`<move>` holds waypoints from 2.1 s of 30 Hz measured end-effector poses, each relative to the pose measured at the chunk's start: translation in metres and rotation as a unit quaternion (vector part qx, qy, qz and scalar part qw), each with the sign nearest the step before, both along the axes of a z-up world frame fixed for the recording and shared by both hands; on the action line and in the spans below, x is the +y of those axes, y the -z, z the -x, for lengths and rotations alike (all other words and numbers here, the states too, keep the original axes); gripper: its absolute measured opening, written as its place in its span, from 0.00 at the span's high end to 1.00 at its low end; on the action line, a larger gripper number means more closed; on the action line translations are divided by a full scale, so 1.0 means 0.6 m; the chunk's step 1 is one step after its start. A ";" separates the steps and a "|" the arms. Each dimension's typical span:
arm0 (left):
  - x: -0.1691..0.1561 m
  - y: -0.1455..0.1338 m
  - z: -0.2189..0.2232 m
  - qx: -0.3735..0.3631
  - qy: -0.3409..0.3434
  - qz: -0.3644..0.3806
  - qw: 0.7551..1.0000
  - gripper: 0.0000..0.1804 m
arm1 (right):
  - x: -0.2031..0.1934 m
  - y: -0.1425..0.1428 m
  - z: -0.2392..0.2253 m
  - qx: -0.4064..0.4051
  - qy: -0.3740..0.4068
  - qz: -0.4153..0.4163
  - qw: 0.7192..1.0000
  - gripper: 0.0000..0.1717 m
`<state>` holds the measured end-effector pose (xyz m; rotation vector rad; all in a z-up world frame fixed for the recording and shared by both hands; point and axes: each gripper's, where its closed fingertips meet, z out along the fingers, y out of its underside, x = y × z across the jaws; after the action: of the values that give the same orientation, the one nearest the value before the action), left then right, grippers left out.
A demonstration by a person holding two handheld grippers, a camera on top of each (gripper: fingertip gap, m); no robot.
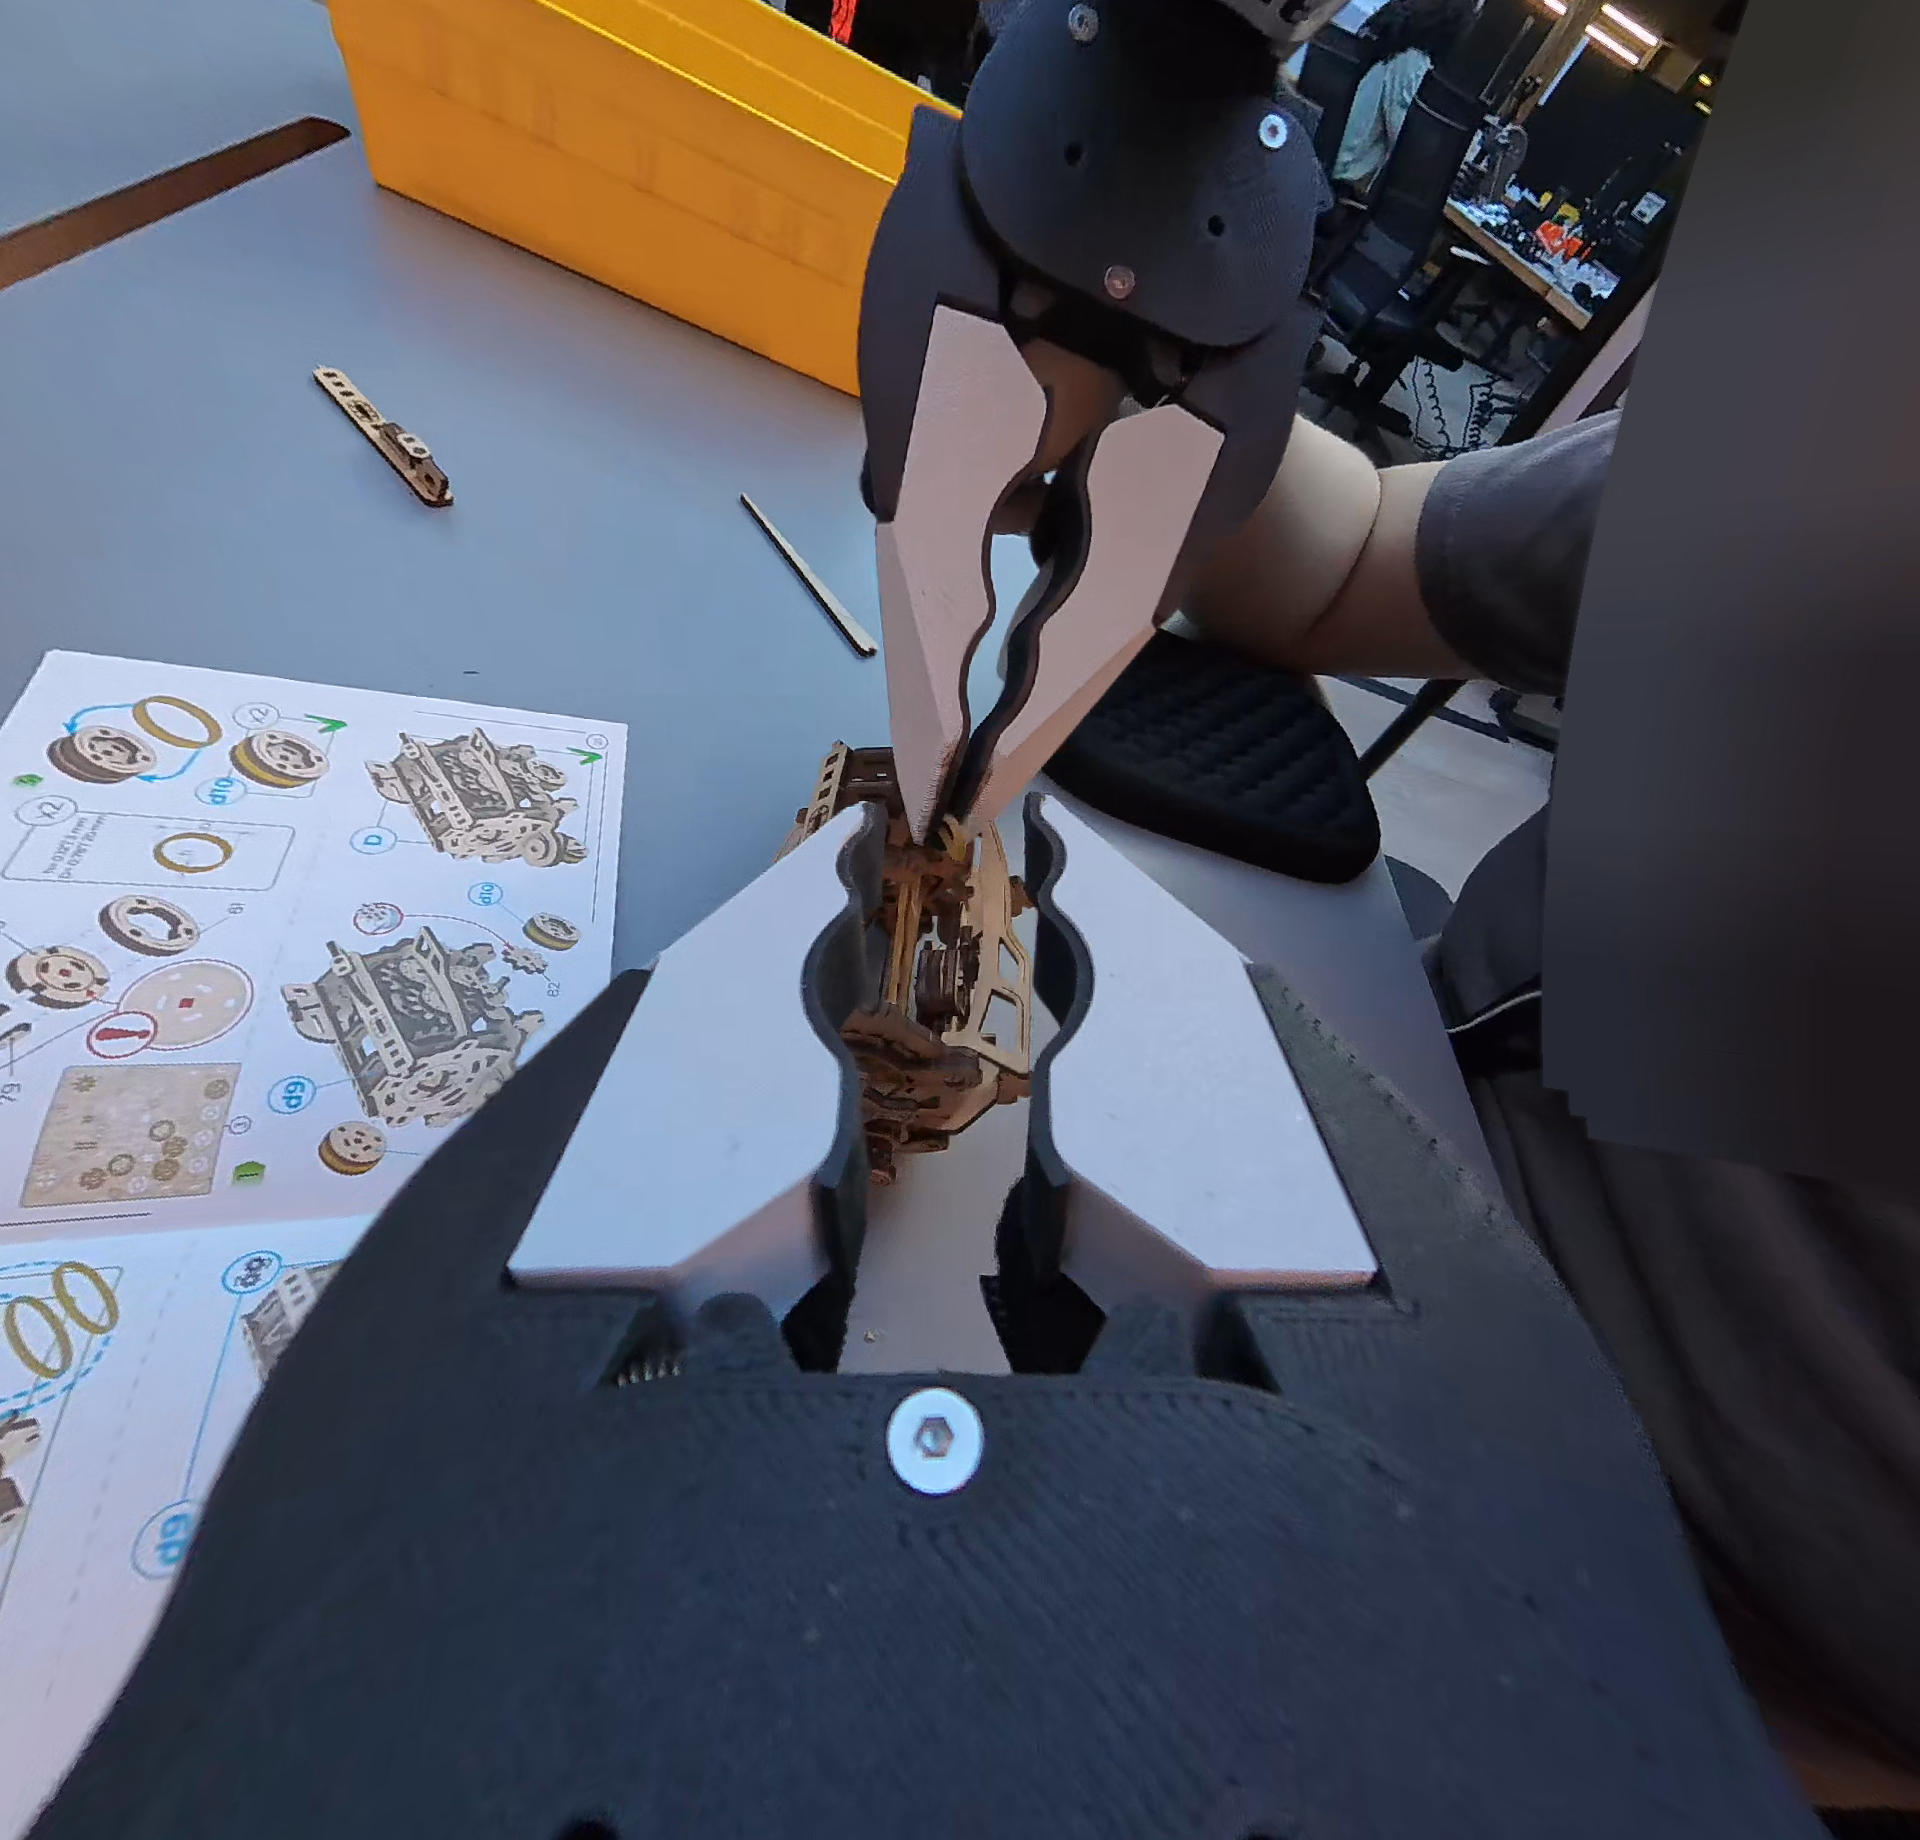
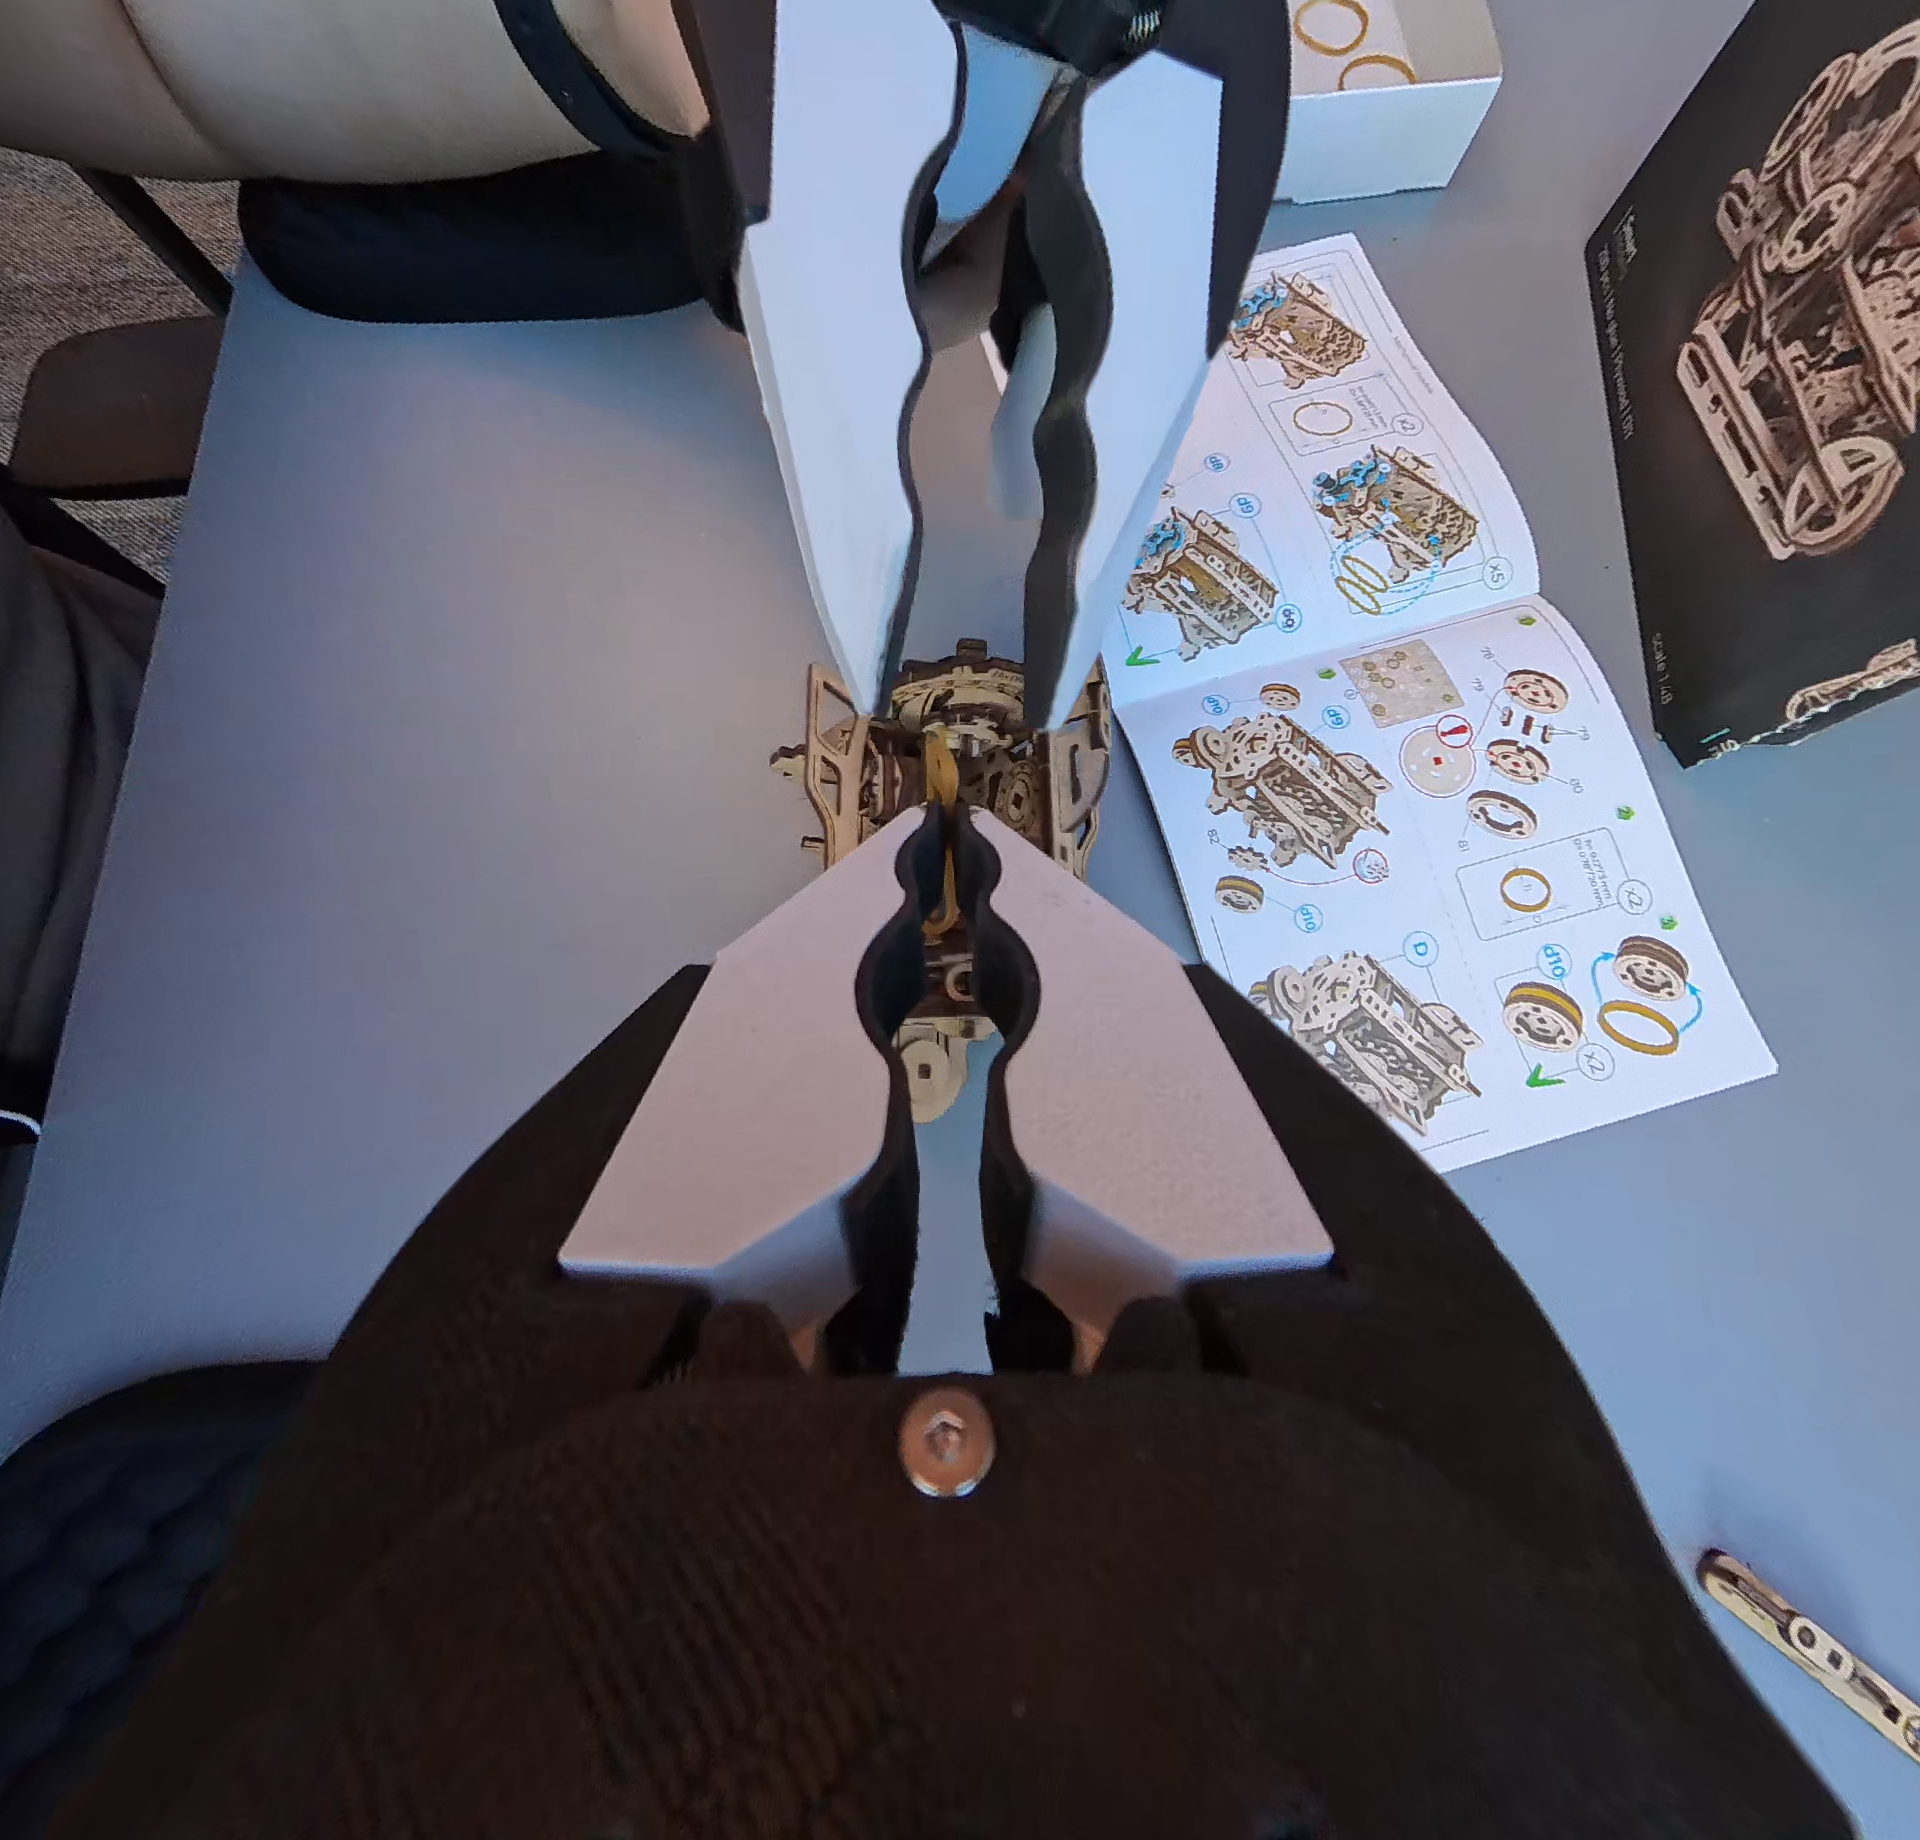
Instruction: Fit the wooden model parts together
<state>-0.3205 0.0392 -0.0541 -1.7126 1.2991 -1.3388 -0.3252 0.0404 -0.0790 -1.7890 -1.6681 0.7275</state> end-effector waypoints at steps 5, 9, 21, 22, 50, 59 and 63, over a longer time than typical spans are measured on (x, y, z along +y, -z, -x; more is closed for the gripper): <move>-0.007 0.019 -0.001 0.037 0.009 -0.011 0.999 0.94 | -0.001 -0.005 0.008 0.004 -0.001 -0.018 1.000 1.00; -0.012 0.014 0.000 0.032 0.014 -0.012 0.999 1.00 | -0.002 -0.002 0.008 -0.002 0.000 -0.024 1.000 1.00; -0.013 0.020 -0.002 0.042 0.013 -0.010 0.999 0.97 | -0.009 -0.005 0.010 0.001 -0.007 -0.030 1.000 1.00; -0.014 0.021 -0.003 0.043 0.016 -0.010 0.999 1.00 | -0.010 -0.005 0.010 0.002 -0.010 -0.029 1.000 1.00; -0.014 0.021 0.002 0.078 -0.068 0.166 0.981 1.00 | 0.013 -0.002 -0.075 -0.020 0.022 -0.106 0.994 0.87; -0.023 0.048 -0.012 0.114 -0.065 0.144 0.981 1.00 | 0.019 -0.014 -0.076 -0.008 0.026 -0.112 0.993 0.88; -0.022 0.050 -0.015 0.116 -0.070 0.143 0.980 1.00 | 0.018 -0.015 -0.078 -0.010 0.026 -0.114 0.993 0.88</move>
<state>-0.3117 0.0258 -0.0842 -2.1705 1.1228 -1.3250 -0.2787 0.0509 -0.0699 -1.6761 -1.6393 0.4767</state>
